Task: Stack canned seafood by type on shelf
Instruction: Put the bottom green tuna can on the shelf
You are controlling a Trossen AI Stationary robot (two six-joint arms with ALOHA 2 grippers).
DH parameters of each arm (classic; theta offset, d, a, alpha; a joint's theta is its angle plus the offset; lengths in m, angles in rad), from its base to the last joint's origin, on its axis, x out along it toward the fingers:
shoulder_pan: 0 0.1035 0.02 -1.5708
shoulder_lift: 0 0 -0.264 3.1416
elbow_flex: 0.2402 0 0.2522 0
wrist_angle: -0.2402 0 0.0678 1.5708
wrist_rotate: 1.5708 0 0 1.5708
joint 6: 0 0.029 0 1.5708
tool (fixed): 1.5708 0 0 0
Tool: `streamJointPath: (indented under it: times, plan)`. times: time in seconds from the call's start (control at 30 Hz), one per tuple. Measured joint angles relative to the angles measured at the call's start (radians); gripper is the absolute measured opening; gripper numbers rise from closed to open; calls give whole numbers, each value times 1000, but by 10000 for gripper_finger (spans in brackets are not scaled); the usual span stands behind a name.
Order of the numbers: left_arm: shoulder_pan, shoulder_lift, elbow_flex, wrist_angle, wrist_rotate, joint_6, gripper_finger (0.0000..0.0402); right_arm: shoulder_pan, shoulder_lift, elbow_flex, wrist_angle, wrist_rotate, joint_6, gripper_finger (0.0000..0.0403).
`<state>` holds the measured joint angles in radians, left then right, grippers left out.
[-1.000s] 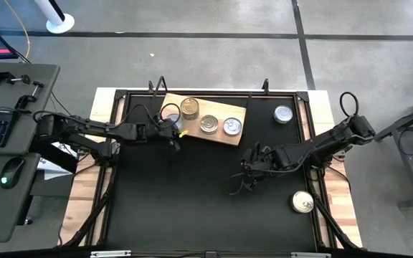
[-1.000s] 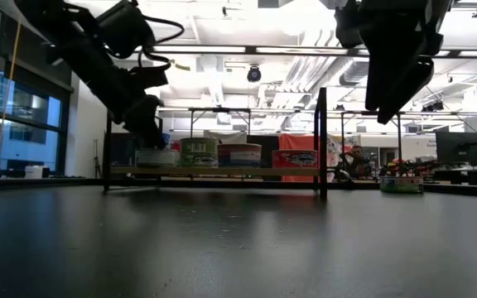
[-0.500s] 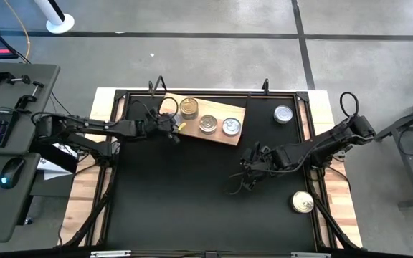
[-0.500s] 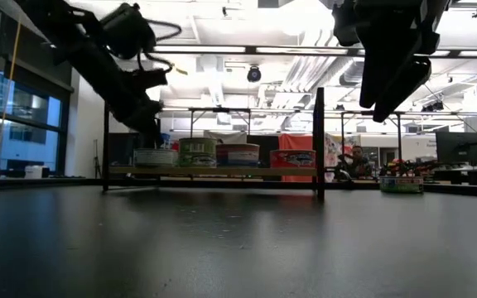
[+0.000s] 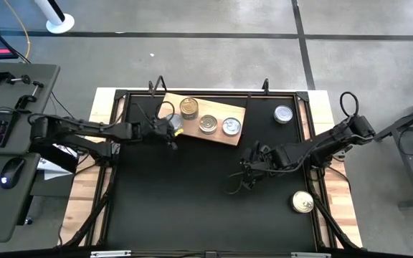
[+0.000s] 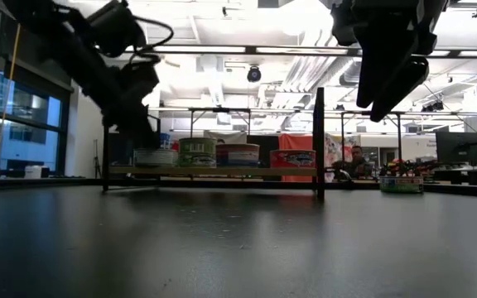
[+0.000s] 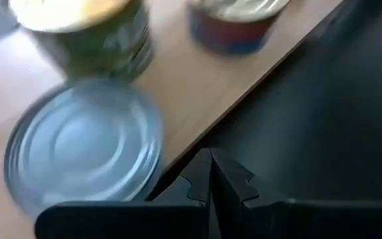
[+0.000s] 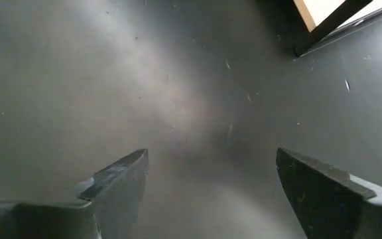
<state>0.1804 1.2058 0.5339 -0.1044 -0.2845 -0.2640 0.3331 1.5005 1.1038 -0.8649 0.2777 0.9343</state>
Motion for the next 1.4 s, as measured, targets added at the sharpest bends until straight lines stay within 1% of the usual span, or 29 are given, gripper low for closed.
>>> streamJointPath:
  times: [0.1,0.23,0.47,0.8,1.03,1.2,1.27,1.33,1.4]
  plan:
    - [-23,10,-33,6,-85,-38,0,-6,0,0,3,1,0,320]
    - [-46,10,-69,52,-198,-40,0,-11,0,0,10,4,0,320]
    - [-25,18,-71,67,-273,17,0,-12,0,0,25,9,0,320]
    - [35,18,-71,119,-312,99,0,-12,0,0,62,9,0,320]
    - [70,32,-71,123,-311,96,0,-13,0,0,67,9,0,320]
    - [42,-12,-29,99,-316,60,0,-13,0,0,69,9,0,320]
    - [21,-43,0,54,-329,17,0,-13,0,0,69,8,0,320]
    - [-3,-67,22,-20,-381,-96,0,-13,0,0,69,8,0,320]
    - [-32,-88,32,-102,-444,-276,0,-13,0,0,69,15,0,320]
